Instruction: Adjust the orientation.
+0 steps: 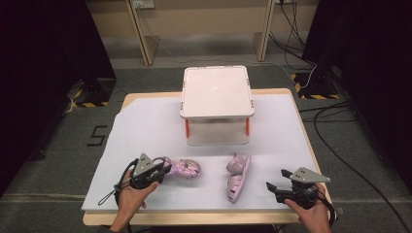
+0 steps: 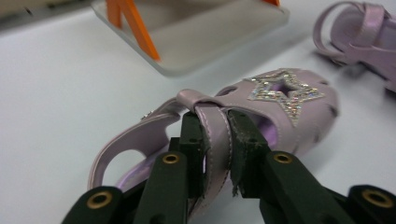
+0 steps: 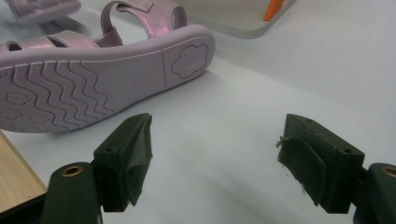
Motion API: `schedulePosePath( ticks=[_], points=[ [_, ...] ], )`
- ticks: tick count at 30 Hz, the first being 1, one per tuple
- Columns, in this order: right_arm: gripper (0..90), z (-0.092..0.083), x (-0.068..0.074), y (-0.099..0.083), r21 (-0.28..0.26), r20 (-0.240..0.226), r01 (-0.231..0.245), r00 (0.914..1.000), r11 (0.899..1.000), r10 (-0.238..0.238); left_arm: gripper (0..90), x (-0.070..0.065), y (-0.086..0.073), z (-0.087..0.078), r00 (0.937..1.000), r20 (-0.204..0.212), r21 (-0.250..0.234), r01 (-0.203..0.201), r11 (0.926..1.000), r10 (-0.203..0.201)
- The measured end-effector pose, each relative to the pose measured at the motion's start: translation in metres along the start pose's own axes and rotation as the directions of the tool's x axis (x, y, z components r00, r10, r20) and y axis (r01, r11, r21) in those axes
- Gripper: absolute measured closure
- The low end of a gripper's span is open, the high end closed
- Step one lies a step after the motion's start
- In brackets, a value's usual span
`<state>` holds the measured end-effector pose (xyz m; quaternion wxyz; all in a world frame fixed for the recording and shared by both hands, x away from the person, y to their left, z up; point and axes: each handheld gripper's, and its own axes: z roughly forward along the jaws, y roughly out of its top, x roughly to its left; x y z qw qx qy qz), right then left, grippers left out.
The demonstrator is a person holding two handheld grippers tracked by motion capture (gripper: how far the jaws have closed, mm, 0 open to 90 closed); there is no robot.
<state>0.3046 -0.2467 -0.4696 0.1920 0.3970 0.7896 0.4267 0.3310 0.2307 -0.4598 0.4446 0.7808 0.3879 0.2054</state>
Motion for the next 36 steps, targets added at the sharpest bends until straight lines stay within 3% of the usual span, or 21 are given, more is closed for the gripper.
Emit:
schedulePosePath(
  ticks=[3, 4, 6, 8, 12, 16, 19, 24, 26, 31, 34, 36],
  points=[
    [25.5, 0.0, 0.0, 0.0, 0.0, 0.0, -0.002, 1.0, 1.0, 0.002, 68.2, -0.012, 0.001, -0.001, 0.9965, 0.06, 0.01, 0.059, 0.9982, -0.059],
    [25.5, 0.0, 0.0, 0.0, 0.001, 0.001, -0.002, 1.0, 1.0, 0.002, 63.3, -0.016, 0.003, -0.003, 0.9966, 0.062, 0.019, 0.053, 0.9984, -0.054],
    [25.5, 0.0, 0.0, 0.0, 0.0, 0.0, -0.002, 1.0, 1.0, 0.002, 62.8, -0.023, 0.006, -0.007, 0.9979, 0.057, 0.019, 0.029, 0.9994, -0.03],
    [25.5, 0.0, 0.0, 0.0, 0.001, -0.001, -0.002, 1.0, 1.0, 0.002, 65.8, -0.026, 0.008, -0.011, 0.9963, 0.074, 0.013, 0.041, 0.9991, -0.042],
    [25.5, 0.0, 0.0, 0.0, 0.0, -0.001, 0.003, 1.0, 1.0, -0.003, 63.7, -0.03, 0.006, -0.018, 0.9942, 0.091, 0.023, 0.055, 0.9982, -0.057],
    [25.5, 0.001, 0.0, 0.0, 0.004, -0.001, 0.003, 1.0, 1.0, -0.003, 64.7, -0.033, 0.004, -0.025, 0.983, 0.156, 0.035, 0.093, 0.9951, -0.097],
    [25.4, 0.001, 0.0, 0.0, 0.005, -0.001, 0.0, 1.0, 1.0, 0.0, 64.4, -0.036, 0.002, -0.026, 0.9816, 0.171, 0.042, 0.079, 0.996, -0.085],
    [25.4, 0.001, 0.0, 0.0, 0.006, -0.004, -0.002, 1.0, 1.0, 0.002, 62.9, -0.038, 0.0, -0.027, 0.9806, 0.186, 0.06, 0.052, 0.9968, -0.063],
    [25.5, 0.001, 0.0, 0.0, 0.006, -0.004, 0.001, 1.0, 1.0, 0.0, 58.1, -0.038, -0.001, -0.029, 0.9825, 0.181, 0.076, 0.029, 0.9967, -0.043],
    [25.5, 0.002, 0.0, -0.001, 0.009, -0.003, 0.005, 1.0, 1.0, -0.005, 52.6, -0.033, -0.009, -0.035, 0.9842, 0.171, 0.092, 0.028, 0.9953, -0.044],
    [25.4, 0.001, 0.0, -0.001, 0.009, -0.003, 0.003, 1.0, 1.0, -0.003, 52.0, -0.028, -0.009, -0.045, 0.984, 0.17, 0.052, 0.045, 0.9976, -0.053],
    [25.4, 0.002, 0.0, -0.001, 0.009, -0.003, 0.002, 1.0, 1.0, -0.002, 51.9, -0.024, -0.005, -0.054, 0.9873, 0.154, 0.021, 0.036, 0.9991, -0.039]
  ],
)
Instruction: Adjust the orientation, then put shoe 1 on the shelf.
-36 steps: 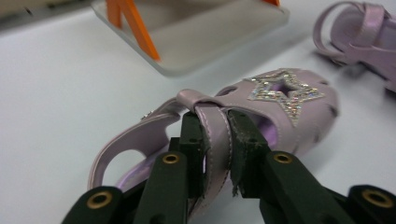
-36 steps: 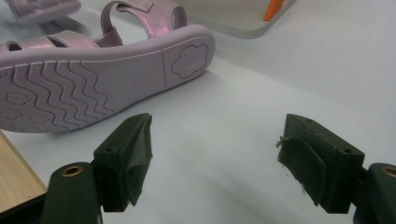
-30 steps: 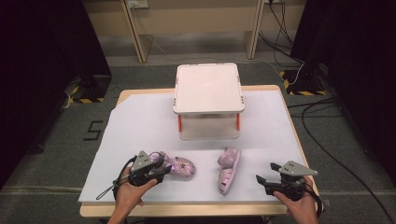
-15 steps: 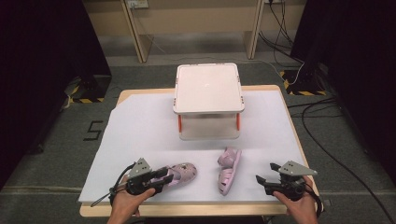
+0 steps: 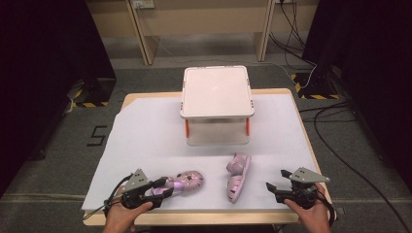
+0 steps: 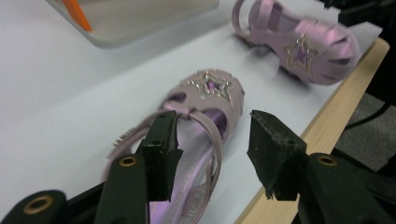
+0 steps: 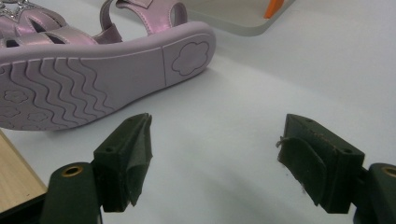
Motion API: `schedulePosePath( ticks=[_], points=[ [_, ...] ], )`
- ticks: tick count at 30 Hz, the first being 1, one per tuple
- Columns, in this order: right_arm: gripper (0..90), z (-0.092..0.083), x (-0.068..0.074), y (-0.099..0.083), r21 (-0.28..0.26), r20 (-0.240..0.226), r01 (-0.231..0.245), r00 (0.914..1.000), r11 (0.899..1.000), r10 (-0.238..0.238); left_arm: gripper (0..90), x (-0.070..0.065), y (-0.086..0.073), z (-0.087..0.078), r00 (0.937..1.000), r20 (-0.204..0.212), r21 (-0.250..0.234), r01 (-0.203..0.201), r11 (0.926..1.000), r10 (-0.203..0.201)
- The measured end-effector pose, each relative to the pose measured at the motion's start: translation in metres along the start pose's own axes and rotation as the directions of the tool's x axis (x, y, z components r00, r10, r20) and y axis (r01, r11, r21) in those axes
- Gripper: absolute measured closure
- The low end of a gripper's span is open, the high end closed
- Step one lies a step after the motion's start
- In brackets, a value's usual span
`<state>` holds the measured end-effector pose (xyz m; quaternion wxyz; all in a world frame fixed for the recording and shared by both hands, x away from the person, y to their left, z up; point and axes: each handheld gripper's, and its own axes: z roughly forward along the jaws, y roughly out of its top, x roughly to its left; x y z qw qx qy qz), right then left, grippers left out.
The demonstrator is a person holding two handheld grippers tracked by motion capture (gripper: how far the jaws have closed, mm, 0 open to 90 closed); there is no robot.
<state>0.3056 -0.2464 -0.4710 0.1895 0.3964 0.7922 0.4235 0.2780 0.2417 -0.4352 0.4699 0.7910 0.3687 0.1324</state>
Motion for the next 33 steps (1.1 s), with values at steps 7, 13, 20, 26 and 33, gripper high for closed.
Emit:
schedulePosePath(
  ticks=[7, 13, 20, 26, 33],
  points=[
    [25.5, 0.0, 0.0, 0.0, -0.001, 0.002, -0.005, 1.0, 1.0, 0.005, 51.3, 0.021, 0.001, -0.001, 0.9945, -0.047, -0.002, -0.094, 0.9956, 0.094],
    [25.5, 0.001, -0.002, -0.001, 0.001, -0.006, -0.006, 1.0, 1.0, 0.006, 50.0, 0.029, 0.003, 0.007, 0.9815, -0.054, 0.052, -0.181, 0.9821, 0.183],
    [25.4, 0.002, -0.003, -0.001, 0.002, -0.01, -0.017, 0.9998, 1.0, 0.017, 48.4, 0.029, 0.008, 0.018, 0.9692, -0.031, 0.11, -0.24, 0.9647, 0.244],
    [25.4, 0.002, -0.003, -0.001, 0.006, -0.01, -0.01, 0.9999, 1.0, 0.01, 49.5, 0.034, 0.01, 0.016, 0.9619, -0.018, 0.13, -0.268, 0.9546, 0.273],
    [25.5, 0.002, -0.002, -0.001, 0.008, -0.008, -0.007, 0.9999, 1.0, 0.007, 48.5, 0.036, 0.003, 0.023, 0.962, -0.011, 0.151, -0.268, 0.9516, 0.273]
  ],
)
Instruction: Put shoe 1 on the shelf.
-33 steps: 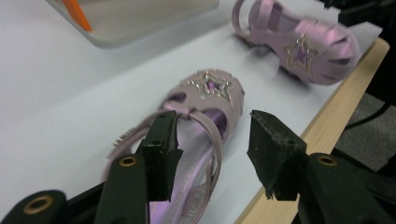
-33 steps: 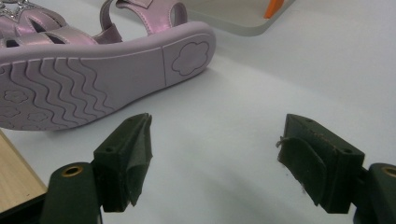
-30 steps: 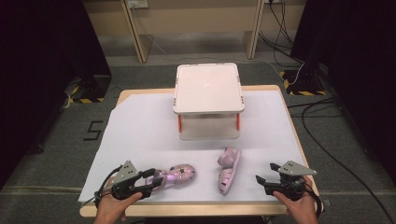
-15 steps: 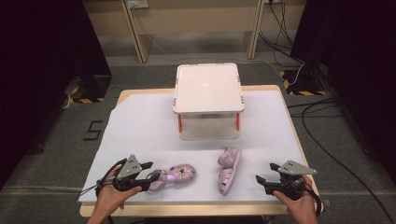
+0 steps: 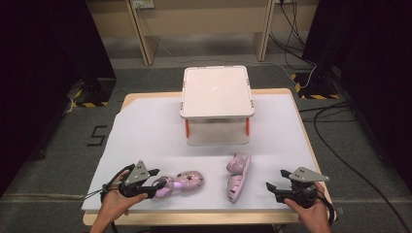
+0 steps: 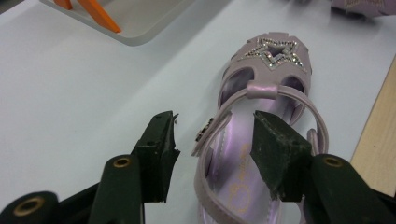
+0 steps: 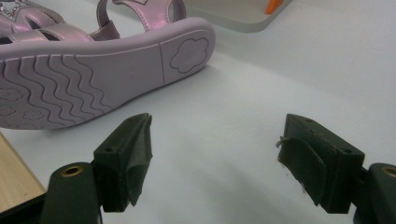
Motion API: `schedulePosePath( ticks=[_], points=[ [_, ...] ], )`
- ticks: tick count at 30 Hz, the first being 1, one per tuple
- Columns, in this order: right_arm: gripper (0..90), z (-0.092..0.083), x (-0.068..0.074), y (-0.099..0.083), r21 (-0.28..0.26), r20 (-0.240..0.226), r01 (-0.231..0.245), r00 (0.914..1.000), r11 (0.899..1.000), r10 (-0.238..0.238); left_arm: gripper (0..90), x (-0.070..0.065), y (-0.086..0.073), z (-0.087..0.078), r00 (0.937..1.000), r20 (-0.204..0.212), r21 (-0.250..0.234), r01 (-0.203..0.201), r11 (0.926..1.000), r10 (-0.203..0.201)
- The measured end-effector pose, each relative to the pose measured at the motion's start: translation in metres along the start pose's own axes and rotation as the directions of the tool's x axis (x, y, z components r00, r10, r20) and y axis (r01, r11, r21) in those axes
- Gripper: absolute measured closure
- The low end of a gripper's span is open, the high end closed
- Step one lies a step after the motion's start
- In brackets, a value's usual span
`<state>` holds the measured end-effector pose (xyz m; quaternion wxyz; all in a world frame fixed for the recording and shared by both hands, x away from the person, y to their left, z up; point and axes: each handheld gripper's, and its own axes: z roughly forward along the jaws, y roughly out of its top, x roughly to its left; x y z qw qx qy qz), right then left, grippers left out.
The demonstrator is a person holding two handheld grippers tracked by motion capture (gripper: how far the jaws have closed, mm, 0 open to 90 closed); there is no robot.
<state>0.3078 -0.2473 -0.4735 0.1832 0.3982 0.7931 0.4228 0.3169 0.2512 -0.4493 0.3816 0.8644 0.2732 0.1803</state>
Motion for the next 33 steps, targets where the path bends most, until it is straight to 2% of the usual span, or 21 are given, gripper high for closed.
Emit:
schedulePosePath(
  ticks=[6, 7, 8, 9, 10, 15, 18, 22, 26, 30, 33],
  points=[
    [25.5, 0.0, 0.0, 0.0, 0.0, 0.0, 0.0, 1.0, 1.0, 0.0, 48.6, -0.005, 0.005, 0.017, 0.9989, 0.034, 0.03, -0.032, 0.999, 0.031],
    [25.4, 0.0, 0.001, 0.0, -0.004, -0.002, -0.002, 1.0, 1.0, 0.002, 56.0, -0.006, 0.006, 0.02, 0.999, 0.014, 0.023, -0.042, 0.9989, 0.042],
    [25.4, 0.0, 0.001, 0.0, -0.004, -0.002, -0.002, 1.0, 1.0, 0.002, 62.1, -0.006, 0.006, 0.02, 0.999, 0.014, 0.023, -0.042, 0.9989, 0.042],
    [25.5, 0.0, 0.001, 0.001, -0.004, -0.003, -0.001, 1.0, 1.0, 0.001, 62.1, -0.005, 0.006, 0.02, 0.9996, 0.011, 0.005, -0.025, 0.9997, 0.025],
    [25.4, -0.001, 0.001, 0.0, -0.005, -0.004, 0.0, 1.0, 1.0, 0.0, 66.4, -0.005, 0.007, 0.019, 0.9998, 0.011, -0.003, -0.014, 0.9999, 0.014],
    [25.5, -0.001, 0.0, 0.001, -0.006, -0.002, 0.005, 1.0, 1.0, -0.005, 77.4, -0.009, 0.008, 0.018, 0.9999, 0.009, -0.052, 0.008, 0.9986, -0.008],
    [25.5, -0.001, 0.002, 0.001, -0.005, -0.002, 0.006, 1.0, 1.0, -0.006, 79.5, -0.011, 0.015, 0.013, 0.9983, 0.002, -0.107, 0.059, 0.9925, -0.059],
    [25.5, 0.0, 0.001, 0.001, -0.005, -0.002, 0.005, 1.0, 1.0, -0.005, 80.6, -0.009, 0.026, 0.003, 0.9937, -0.032, -0.173, 0.1, 0.9798, -0.107],
    [25.5, 0.001, 0.001, 0.002, -0.006, -0.004, 0.008, 1.0, 1.0, -0.008, 80.8, -0.008, 0.035, -0.006, 0.9937, -0.044, -0.206, 0.092, 0.9743, -0.103],
    [25.5, 0.002, 0.001, 0.002, -0.007, -0.006, 0.01, 0.9999, 1.0, -0.01, 80.8, -0.008, 0.043, -0.015, 0.9927, -0.031, -0.24, 0.105, 0.9651, -0.116],
    [25.5, 0.003, 0.001, 0.003, -0.007, -0.01, 0.013, 0.9999, 1.0, -0.013, 80.8, -0.008, 0.05, -0.023, 0.9922, -0.037, -0.266, 0.105, 0.9582, -0.119]
  ],
)
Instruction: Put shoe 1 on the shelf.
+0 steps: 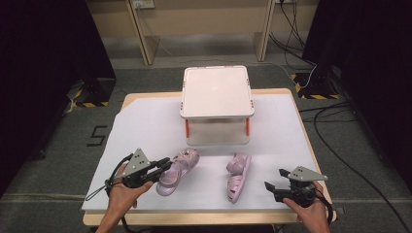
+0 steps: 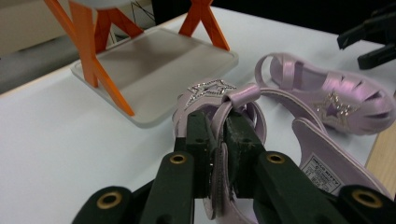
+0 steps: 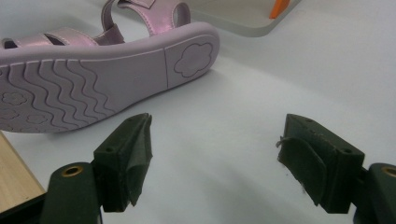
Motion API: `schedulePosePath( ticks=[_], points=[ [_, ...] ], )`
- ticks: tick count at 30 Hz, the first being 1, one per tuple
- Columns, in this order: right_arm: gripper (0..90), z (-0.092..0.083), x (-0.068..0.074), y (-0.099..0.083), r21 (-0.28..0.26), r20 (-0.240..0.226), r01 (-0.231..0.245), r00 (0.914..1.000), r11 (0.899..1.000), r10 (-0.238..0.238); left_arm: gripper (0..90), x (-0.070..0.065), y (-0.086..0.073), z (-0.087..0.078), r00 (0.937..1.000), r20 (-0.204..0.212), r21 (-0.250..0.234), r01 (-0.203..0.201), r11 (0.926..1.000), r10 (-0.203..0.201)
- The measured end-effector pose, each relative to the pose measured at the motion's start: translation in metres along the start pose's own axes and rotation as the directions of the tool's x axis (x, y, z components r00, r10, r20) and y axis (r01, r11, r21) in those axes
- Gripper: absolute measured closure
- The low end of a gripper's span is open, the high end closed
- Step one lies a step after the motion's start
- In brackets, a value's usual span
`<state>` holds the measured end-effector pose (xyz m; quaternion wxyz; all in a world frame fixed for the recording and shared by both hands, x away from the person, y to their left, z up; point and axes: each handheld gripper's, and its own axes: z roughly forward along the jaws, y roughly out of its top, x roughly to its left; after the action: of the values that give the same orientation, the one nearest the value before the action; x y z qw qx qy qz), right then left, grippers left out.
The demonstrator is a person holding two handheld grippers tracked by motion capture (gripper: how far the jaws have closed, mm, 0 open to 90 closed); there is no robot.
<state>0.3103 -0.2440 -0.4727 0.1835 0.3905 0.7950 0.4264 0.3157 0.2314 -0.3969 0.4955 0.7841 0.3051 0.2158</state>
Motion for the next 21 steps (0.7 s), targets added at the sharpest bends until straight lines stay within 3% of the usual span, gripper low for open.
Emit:
schedulePosePath(
  ticks=[10, 21],
  points=[
    [25.5, 0.002, 0.0, 0.001, 0.0, -0.005, -0.001, 1.0, 1.0, 0.001, 81.0, 0.004, 0.035, -0.014, 1.0, -0.001, -0.092, 0.006, 0.9957, -0.006],
    [25.4, 0.001, 0.0, 0.001, 0.001, -0.003, -0.003, 1.0, 1.0, 0.003, 81.2, 0.008, 0.074, -0.018, 0.9998, 0.01, -0.133, -0.013, 0.9911, 0.014]
  ],
)
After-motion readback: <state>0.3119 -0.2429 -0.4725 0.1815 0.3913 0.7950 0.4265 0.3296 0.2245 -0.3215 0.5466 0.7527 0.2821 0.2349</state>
